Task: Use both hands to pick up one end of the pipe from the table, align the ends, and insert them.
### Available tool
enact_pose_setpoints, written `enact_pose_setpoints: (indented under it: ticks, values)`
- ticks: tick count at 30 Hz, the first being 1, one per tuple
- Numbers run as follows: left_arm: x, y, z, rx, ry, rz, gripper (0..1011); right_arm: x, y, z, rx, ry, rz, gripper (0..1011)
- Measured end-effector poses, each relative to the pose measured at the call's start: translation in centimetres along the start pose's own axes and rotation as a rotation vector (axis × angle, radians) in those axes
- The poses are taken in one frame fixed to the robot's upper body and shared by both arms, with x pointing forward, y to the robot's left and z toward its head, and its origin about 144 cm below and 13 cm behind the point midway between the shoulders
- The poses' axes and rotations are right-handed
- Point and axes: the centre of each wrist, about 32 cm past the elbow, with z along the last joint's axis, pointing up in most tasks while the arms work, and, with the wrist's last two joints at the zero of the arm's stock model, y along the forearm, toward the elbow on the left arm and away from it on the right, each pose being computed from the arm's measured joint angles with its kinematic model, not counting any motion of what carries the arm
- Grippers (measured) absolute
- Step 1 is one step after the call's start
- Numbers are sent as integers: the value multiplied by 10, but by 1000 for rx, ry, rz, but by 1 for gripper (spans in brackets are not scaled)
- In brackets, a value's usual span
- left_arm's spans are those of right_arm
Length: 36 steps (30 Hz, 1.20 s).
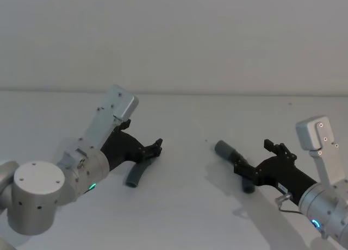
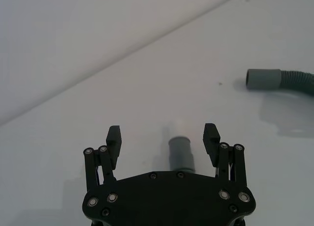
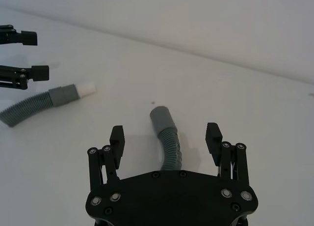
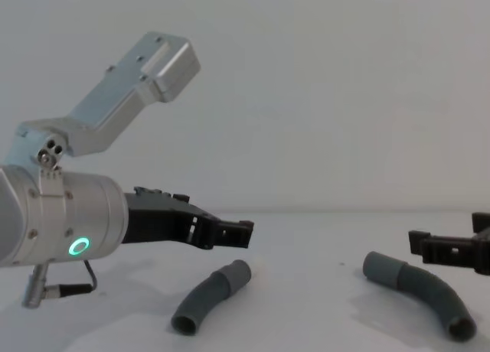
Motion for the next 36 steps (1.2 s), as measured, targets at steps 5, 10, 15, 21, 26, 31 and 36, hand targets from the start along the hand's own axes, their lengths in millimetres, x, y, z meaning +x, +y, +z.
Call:
enact_pose_setpoints:
  ticks: [5, 10, 15, 21, 26, 31, 36]
  values:
    - [-3, 2, 4, 31, 7, -9, 1001, 1, -1, 0, -21, 2, 9, 1000]
    - [-6, 4, 6, 55, 22, -11, 1001, 2, -2, 0, -33, 4, 15, 1000]
    - [-9, 7, 7, 80, 43, -8, 1001, 3, -2, 0, -40, 5, 18, 1000]
    - [-13, 9, 7, 98, 67, -5, 1001, 3, -2, 0, -46, 6, 21, 1000]
    - [-15, 10, 7, 120, 89, -1, 1001, 3, -2, -1, -50, 7, 22, 1000]
    - [-17, 10, 7, 139, 99, 0, 1001, 3, -2, -1, -52, 7, 22, 1000]
    - [-18, 9, 7, 155, 105, 0, 1001, 3, -3, -1, -53, 7, 23, 1000]
